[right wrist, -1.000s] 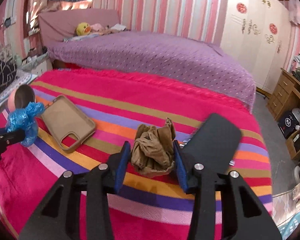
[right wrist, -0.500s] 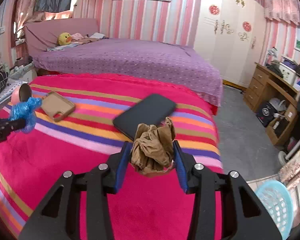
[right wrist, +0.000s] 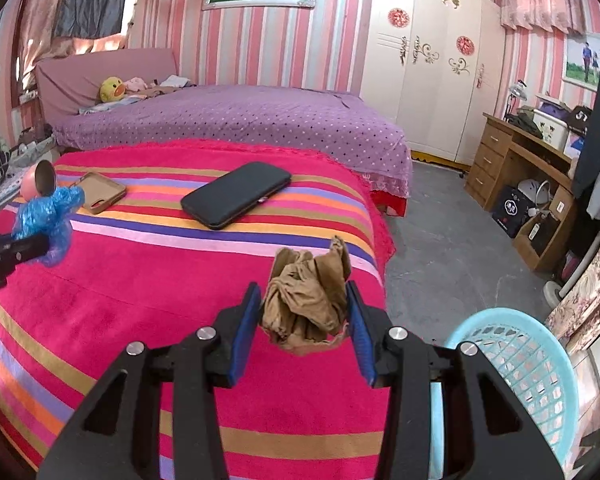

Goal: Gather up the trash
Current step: 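Carry the blue bag and brown paper over the blue basket and open both tools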

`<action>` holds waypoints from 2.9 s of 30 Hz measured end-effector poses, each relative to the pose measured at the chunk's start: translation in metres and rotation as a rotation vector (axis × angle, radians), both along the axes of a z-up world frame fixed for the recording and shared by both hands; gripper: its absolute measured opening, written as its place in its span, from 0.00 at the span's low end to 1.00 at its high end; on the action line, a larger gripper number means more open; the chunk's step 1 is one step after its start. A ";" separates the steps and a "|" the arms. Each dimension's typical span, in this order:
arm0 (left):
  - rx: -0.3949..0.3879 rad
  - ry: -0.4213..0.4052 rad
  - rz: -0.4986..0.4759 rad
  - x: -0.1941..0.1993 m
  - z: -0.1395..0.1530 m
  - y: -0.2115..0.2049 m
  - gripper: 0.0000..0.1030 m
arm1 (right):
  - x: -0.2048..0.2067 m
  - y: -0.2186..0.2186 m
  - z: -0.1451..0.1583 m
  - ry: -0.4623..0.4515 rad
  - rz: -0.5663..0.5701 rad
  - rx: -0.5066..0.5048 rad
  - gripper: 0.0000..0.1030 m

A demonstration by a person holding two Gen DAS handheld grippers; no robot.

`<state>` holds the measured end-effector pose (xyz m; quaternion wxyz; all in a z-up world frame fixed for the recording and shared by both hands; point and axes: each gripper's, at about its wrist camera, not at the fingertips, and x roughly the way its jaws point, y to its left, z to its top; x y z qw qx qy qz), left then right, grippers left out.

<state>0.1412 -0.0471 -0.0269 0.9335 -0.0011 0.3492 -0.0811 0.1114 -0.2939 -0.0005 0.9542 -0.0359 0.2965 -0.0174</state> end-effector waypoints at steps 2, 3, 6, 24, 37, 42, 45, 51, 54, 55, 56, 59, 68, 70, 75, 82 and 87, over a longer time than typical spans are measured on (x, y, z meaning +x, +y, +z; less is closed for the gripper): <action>0.015 0.001 -0.005 -0.004 -0.002 -0.011 0.28 | -0.002 -0.010 0.000 -0.003 -0.001 0.004 0.41; 0.017 0.004 -0.005 -0.003 -0.002 -0.015 0.28 | -0.003 -0.014 0.000 -0.005 -0.002 0.001 0.41; 0.019 0.011 -0.008 -0.004 -0.005 -0.031 0.28 | -0.010 -0.030 0.003 -0.021 -0.014 0.000 0.41; -0.005 -0.028 -0.167 -0.025 -0.002 -0.169 0.28 | -0.056 -0.177 -0.001 -0.041 -0.243 0.012 0.42; -0.002 0.011 -0.350 -0.040 -0.028 -0.280 0.28 | -0.082 -0.259 -0.035 0.002 -0.386 0.062 0.42; 0.000 -0.011 -0.408 -0.050 -0.025 -0.321 0.29 | -0.092 -0.273 -0.041 -0.004 -0.418 0.073 0.42; -0.003 -0.016 -0.435 -0.050 -0.024 -0.342 0.29 | -0.098 -0.279 -0.045 -0.009 -0.434 0.083 0.42; 0.026 -0.009 -0.450 -0.042 -0.029 -0.371 0.31 | -0.100 -0.287 -0.051 -0.007 -0.442 0.098 0.42; 0.032 0.000 -0.442 -0.034 -0.031 -0.373 0.53 | -0.098 -0.287 -0.053 -0.005 -0.438 0.092 0.42; 0.037 -0.005 -0.430 -0.032 -0.031 -0.371 0.66 | -0.098 -0.286 -0.053 -0.007 -0.436 0.090 0.42; 0.043 -0.012 -0.412 -0.030 -0.032 -0.367 0.76 | -0.098 -0.286 -0.053 -0.009 -0.435 0.089 0.42; 0.045 -0.020 -0.368 -0.024 -0.032 -0.352 0.84 | -0.096 -0.284 -0.053 -0.011 -0.431 0.088 0.42; 0.020 0.025 -0.289 -0.014 -0.031 -0.296 0.90 | -0.079 -0.262 -0.054 -0.014 -0.412 0.030 0.72; 0.033 0.010 -0.278 -0.020 -0.028 -0.286 0.90 | -0.078 -0.257 -0.052 -0.025 -0.407 0.025 0.79; 0.048 -0.043 -0.247 -0.038 -0.015 -0.255 0.93 | -0.077 -0.245 -0.046 -0.021 -0.423 0.006 0.93; 0.035 -0.075 -0.212 -0.063 -0.002 -0.208 0.94 | -0.078 -0.216 -0.044 -0.007 -0.405 0.040 0.95; 0.028 -0.063 -0.182 -0.078 0.001 -0.174 0.94 | -0.093 -0.187 -0.028 -0.050 -0.383 0.078 0.95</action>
